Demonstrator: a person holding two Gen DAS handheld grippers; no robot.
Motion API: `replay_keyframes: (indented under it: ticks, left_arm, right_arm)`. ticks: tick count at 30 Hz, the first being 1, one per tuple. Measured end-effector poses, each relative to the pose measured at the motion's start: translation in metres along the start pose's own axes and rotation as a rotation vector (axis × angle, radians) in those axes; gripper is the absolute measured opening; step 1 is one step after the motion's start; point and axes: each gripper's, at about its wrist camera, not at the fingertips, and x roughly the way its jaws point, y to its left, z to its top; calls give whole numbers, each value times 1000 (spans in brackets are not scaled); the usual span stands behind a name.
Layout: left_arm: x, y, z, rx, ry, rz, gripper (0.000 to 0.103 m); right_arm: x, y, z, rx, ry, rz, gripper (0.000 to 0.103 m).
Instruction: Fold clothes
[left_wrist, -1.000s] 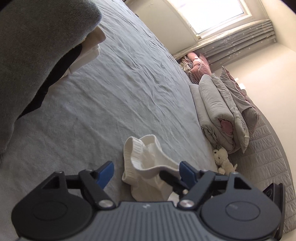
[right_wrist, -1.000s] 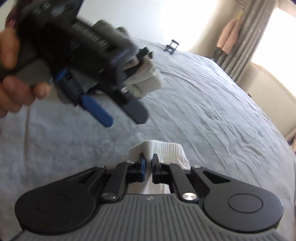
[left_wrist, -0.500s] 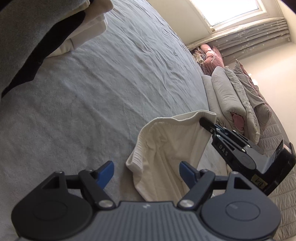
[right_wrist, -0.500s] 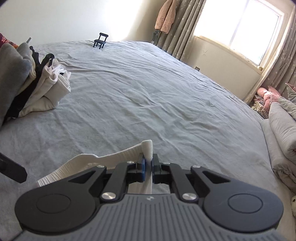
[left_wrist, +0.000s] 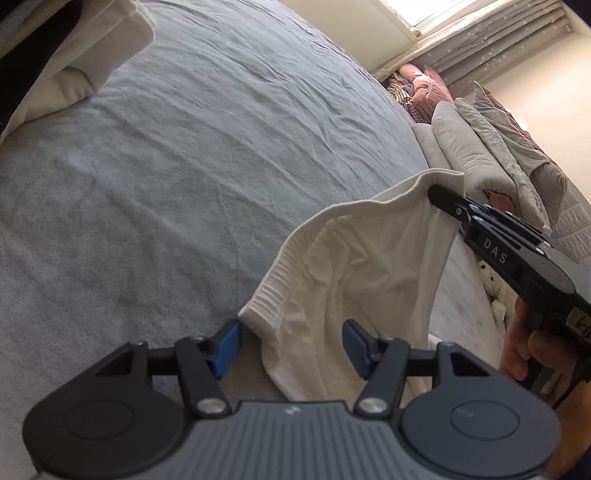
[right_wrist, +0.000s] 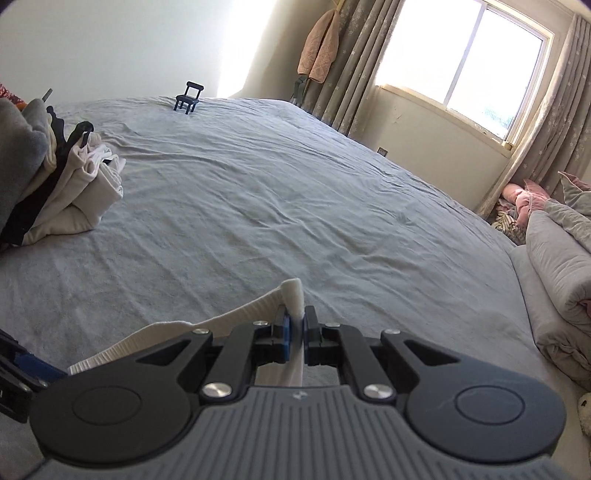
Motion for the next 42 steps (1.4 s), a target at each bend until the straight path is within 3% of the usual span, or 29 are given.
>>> replay_keyframes:
  ticks: [1,2,4,7,13,21,28,34,39,42]
  left_arm:
    - [1,-1,0,10,-9,1,55]
    - [2,-1,0,23,-12,2,35]
    - [5,-1,-1,46,-6,22,4]
    - [2,1,0,57,-25,47,4]
    - [-48,19,10,-22,-141,24,3]
    - [-75,43,-2,-52,-110,54,3]
    - [-65,47,-12,-26,-6,121,3]
    - [-58,45,-13,-9,20,142,5]
    - [-56,44,-13,-2,25,150,5]
    - [-57,47,-12,-25,31,144,5]
  right_arm:
    - [3,-1,-2,1,11,-12,6]
    - [5,-2,-4,0,20,-19,6]
    - [8,-1,-8,-4,35,-17,6]
    - [7,3,-12,-2,31,-3,6]
    - [-1,12,-2,3,-11,17,6]
    - [-20,61,22,-64,-60,105,6]
    - [-35,103,10,-135,-50,180,6]
    - [-41,76,20,-20,-95,121,6]
    - [-19,71,37,-126,-52,49,6]
    - [-37,74,36,-125,-147,87,6]
